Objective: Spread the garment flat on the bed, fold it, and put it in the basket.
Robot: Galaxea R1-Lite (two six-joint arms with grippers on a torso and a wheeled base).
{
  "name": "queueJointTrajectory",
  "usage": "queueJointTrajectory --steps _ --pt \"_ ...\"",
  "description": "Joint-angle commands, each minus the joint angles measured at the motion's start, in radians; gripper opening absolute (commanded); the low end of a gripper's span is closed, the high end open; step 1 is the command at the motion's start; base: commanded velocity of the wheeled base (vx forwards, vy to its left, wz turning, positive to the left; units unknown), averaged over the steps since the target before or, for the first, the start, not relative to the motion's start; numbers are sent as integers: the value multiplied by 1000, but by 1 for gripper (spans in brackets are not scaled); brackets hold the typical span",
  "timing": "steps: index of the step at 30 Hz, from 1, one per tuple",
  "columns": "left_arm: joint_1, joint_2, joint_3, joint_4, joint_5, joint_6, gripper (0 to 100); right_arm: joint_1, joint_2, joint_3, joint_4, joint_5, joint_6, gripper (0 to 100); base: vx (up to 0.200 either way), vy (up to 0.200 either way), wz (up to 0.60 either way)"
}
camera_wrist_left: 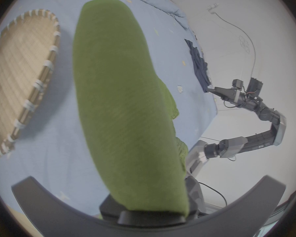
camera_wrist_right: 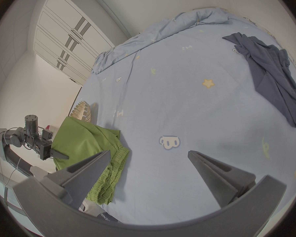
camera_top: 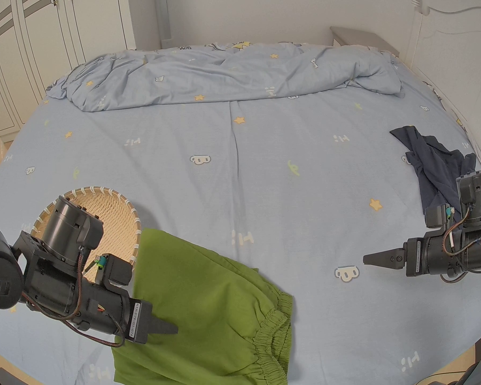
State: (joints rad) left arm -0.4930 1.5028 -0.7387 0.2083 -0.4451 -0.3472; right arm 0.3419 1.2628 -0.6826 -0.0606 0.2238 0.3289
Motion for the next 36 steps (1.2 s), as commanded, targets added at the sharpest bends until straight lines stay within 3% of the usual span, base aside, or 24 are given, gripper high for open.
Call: queueJointTrajectory --steps 1,5,7,10,14,16,19,28,36 --pt "-134 -45 -41 -1 212 13 0 0 -31 -3 1 0 -1 100 0 0 0" --pt "-257 -58 -87 0 444 33 0 25 -52 -5 2 2 12 100 0 0 0" --pt "-303 -68 -113 2 522 59 0 42 -62 -8 4 2 35 100 0 0 0" --pt "-320 -99 -130 19 568 139 0 54 -66 -6 4 2 39 100 0 0 0" --pt "-295 -165 -137 42 566 260 0 54 -66 -5 4 2 39 100 0 0 0" --pt "-222 -211 -137 42 566 364 0 52 -65 -6 4 2 39 100 0 0 0" --pt "-157 -260 -139 40 559 439 0 48 -66 -6 4 0 39 100 0 0 0" --pt "-21 -306 -189 29 533 473 0 57 -65 -5 2 -55 36 100 0 0 0" --pt "85 -326 -238 29 430 475 0 55 -66 -5 2 -57 36 100 0 0 0"
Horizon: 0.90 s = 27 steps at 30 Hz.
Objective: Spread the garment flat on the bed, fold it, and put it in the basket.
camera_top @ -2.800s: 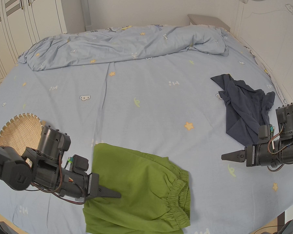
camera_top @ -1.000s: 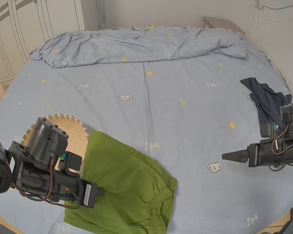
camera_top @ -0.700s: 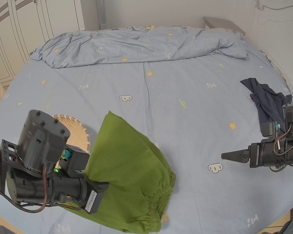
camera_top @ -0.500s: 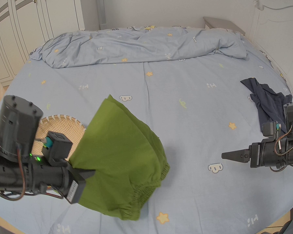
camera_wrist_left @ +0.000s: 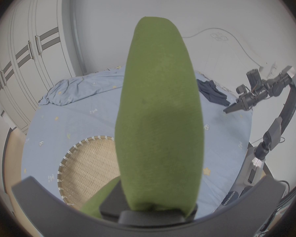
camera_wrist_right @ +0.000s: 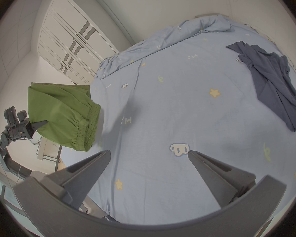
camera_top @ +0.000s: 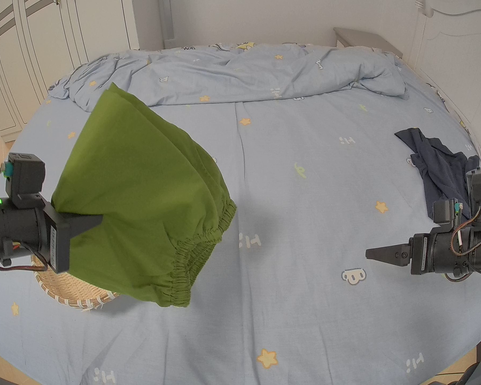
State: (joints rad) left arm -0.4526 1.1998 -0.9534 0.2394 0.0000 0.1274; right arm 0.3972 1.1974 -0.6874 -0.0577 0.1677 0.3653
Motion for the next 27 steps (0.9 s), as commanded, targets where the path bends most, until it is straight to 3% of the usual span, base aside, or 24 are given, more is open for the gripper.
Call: queueJointTrajectory --steps 1,10,16,18,19,27 --pt "45 -23 -24 -2 -15 0 0 0 -1 0 -1 0 0 100 0 0 0" --pt "256 18 -65 -3 -126 -2 0 0 -1 2 -1 -4 -2 100 0 0 0" --pt "334 32 -61 -2 -156 -6 0 0 -1 3 -1 -4 -2 100 0 0 0" --pt "356 35 -51 5 -160 -8 0 0 1 3 -1 -4 -2 100 0 0 0" --pt "420 64 -22 9 -169 -19 0 0 2 3 -1 -2 -2 100 0 0 0" --pt "591 218 59 5 -275 -46 0 9 5 3 -2 -2 -3 100 0 0 0"
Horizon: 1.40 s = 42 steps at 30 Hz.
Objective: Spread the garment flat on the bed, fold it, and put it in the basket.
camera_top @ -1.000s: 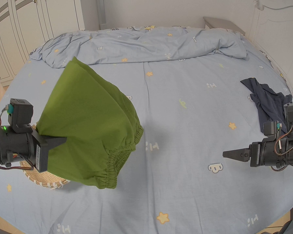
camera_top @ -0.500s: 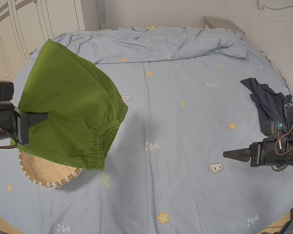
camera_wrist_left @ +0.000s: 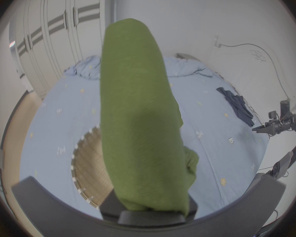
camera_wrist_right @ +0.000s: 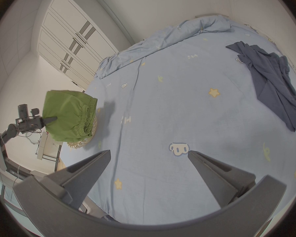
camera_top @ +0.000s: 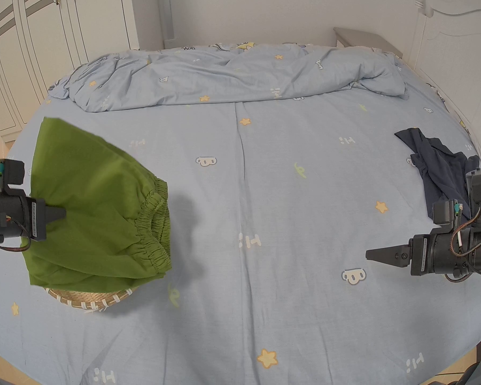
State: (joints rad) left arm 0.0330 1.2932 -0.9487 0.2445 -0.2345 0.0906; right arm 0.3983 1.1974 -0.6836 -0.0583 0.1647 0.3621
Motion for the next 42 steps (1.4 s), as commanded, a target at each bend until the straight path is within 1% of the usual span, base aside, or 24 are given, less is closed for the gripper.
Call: queueJointTrajectory --steps 1,2,3,5,9,14,19,21,26,27,30,33,35,36,37,42 --pt "105 124 54 -1 -40 -9 0 8 5 -1 -2 1 0 100 0 0 0" --pt "168 181 56 -5 -66 -8 0 20 2 1 0 -1 3 100 0 0 0" --pt "176 187 56 -5 -69 -8 0 20 2 1 0 -1 3 100 0 0 0" --pt "208 264 45 -8 -97 -8 0 24 -1 1 2 -1 3 100 0 0 0" --pt "216 385 21 -31 -98 -9 0 30 -4 9 0 -10 4 100 0 0 0" --pt "219 459 15 -83 -92 -11 0 31 -6 18 0 -22 0 100 0 0 0" --pt "226 480 5 -90 -75 -11 0 31 -6 18 0 -24 1 100 0 0 0" --pt "228 491 5 -88 -52 -11 0 40 -6 18 0 -24 3 100 0 0 0" --pt "226 479 13 -88 -46 -11 0 53 -9 19 0 -25 6 100 0 0 0" --pt "223 471 16 -88 -46 -12 100 53 -9 19 0 -25 6 100 0 0 0" --pt "219 436 18 -86 -46 -14 100 53 -10 18 0 -25 6 100 0 0 0" --pt "219 353 25 -82 -46 -14 100 53 -10 18 0 -25 6 100 0 0 0" --pt "219 353 25 -82 -46 -14 100 53 -10 18 0 -25 6 100 0 0 0" --pt "223 265 34 -77 -46 -11 100 53 -10 18 0 -25 6 100 0 0 0" --pt "228 230 41 -77 -45 -9 100 53 -10 18 0 -25 6 100 0 0 0" --pt "234 152 45 -76 -45 -8 100 53 -12 18 0 -25 6 100 0 0 0"
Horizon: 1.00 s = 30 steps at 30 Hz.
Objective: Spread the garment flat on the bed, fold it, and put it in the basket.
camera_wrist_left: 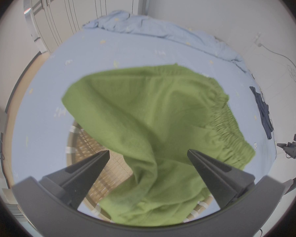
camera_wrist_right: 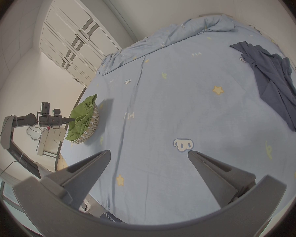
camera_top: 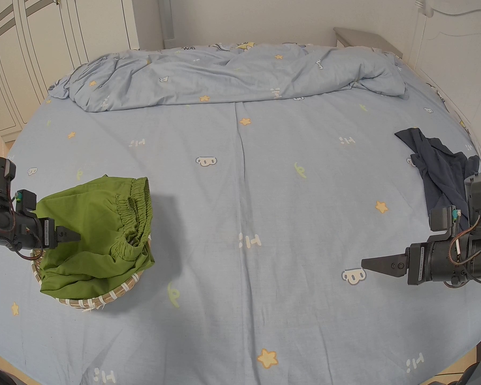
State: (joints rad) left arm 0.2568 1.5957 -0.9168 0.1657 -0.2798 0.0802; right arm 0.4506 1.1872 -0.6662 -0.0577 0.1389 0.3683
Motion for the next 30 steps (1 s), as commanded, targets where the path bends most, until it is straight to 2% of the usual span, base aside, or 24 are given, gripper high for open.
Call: queueJointTrajectory --steps 1,6,7,8,9,11,12,16,19,21,22,24,25,26,27,30 --pt "16 -192 16 3 1 3 100 0 -3 0 -1 1 0 100 0 0 0" --pt "4 -315 30 11 1 1 100 -7 -28 0 -2 -7 -6 100 0 0 0" --pt "-5 -367 39 17 -1 1 100 -7 -52 2 -1 -51 -11 100 0 0 0" --pt "-7 -375 41 18 -1 1 100 -7 -57 2 -1 -59 -11 100 0 0 0" --pt "-50 -479 75 41 -1 0 100 0 -117 17 -1 -151 -15 100 0 0 0" --pt "-62 -505 82 44 -1 -2 100 0 -132 20 -1 -167 -20 100 0 0 0" --pt "-93 -582 113 60 1 -20 100 -9 -179 30 1 -186 -48 100 0 0 0" --pt "-148 -757 216 72 1 -53 100 -30 -331 106 30 -191 -144 100 0 0 0" --pt "-162 -939 340 74 1 -63 100 -56 -523 191 128 -191 -285 100 0 0 0" --pt "-163 -968 362 74 -1 -66 100 -61 -558 203 151 -191 -305 100 0 0 0" --pt "-165 -1074 438 74 -1 -66 100 -86 -679 221 259 -191 -362 100 0 0 0" --pt "-163 -1160 500 77 -2 -68 100 -127 -778 211 392 -191 -374 100 0 0 0" --pt "-163 -1165 503 78 -2 -68 100 -130 -782 209 400 -191 -374 100 0 0 0" --pt "-163 -1209 533 93 -2 -68 100 -167 -834 191 487 -190 -373 100 0 0 0" --pt "-163 -1217 538 98 -2 -68 100 -175 -841 188 501 -188 -373 100 0 0 0" --pt "-163 -1289 564 169 -4 -76 100 -262 -937 189 621 -186 -368 100 0 0 0"
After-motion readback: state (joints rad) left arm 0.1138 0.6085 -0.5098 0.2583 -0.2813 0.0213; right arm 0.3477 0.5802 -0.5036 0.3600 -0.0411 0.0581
